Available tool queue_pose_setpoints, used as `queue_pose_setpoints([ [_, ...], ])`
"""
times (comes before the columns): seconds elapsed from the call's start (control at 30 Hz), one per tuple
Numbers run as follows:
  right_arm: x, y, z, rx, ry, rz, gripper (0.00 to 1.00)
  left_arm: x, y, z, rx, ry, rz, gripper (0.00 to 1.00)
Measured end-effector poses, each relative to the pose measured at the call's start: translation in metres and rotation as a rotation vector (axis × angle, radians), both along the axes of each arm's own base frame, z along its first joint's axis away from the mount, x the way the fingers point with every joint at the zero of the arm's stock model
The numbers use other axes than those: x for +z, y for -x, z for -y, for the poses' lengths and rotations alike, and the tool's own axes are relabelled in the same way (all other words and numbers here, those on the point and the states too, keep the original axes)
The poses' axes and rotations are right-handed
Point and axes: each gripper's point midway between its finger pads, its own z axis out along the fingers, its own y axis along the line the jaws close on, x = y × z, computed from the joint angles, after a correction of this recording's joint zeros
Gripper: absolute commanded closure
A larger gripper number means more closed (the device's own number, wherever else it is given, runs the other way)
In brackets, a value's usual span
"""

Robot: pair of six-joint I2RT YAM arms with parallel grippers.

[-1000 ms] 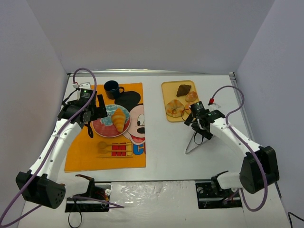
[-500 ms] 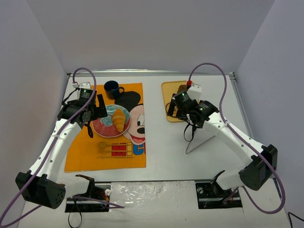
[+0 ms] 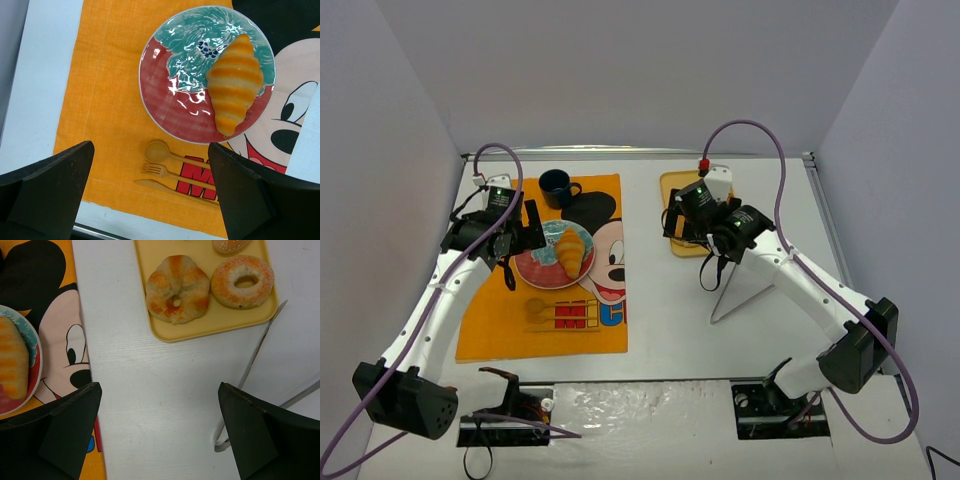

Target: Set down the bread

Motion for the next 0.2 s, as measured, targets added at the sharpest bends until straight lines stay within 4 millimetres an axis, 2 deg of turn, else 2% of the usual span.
queue_pose_setpoints([
  [0.2, -0.0011, -0.0006, -0.0002, 0.004, 0.006, -0.001, 0.00, -0.0007, 0.0012, -0.0004, -0.003, -0.004, -0.006, 0.03],
])
